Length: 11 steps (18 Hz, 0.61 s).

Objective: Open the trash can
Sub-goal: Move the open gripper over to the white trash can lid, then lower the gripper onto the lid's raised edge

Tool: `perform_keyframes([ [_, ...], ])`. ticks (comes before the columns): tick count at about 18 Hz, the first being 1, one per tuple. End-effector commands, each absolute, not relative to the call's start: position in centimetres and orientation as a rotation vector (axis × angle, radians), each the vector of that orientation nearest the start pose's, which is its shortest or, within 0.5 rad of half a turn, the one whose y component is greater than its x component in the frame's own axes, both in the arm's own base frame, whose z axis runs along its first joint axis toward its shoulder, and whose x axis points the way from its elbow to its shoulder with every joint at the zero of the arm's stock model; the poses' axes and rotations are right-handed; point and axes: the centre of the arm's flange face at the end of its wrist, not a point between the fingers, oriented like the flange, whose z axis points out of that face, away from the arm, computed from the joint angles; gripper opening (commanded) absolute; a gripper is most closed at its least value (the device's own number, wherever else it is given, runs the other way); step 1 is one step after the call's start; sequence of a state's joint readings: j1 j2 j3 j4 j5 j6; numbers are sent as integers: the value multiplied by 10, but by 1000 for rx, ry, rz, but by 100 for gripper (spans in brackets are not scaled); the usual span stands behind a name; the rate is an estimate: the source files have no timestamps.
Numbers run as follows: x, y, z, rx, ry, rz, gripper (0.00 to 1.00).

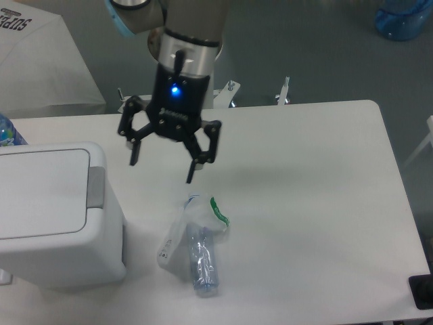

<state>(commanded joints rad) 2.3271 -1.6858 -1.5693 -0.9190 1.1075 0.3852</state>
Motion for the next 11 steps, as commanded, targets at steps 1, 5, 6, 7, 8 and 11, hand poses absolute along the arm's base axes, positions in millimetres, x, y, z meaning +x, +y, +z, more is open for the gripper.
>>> perform_keyframes([
  [1, -258, 541, 511, -2435, -296, -133, 100],
  [5, -250, 549, 500, -2443, -364, -181, 100],
  [6, -250, 550, 499, -2445, -371, -186, 100],
  [7, -250, 551, 498, -2447, -370, -188, 100],
  [8, -250, 550, 497, -2448, -370, -189, 100],
  [11, -248, 550, 488, -2460, -376, -202, 100],
])
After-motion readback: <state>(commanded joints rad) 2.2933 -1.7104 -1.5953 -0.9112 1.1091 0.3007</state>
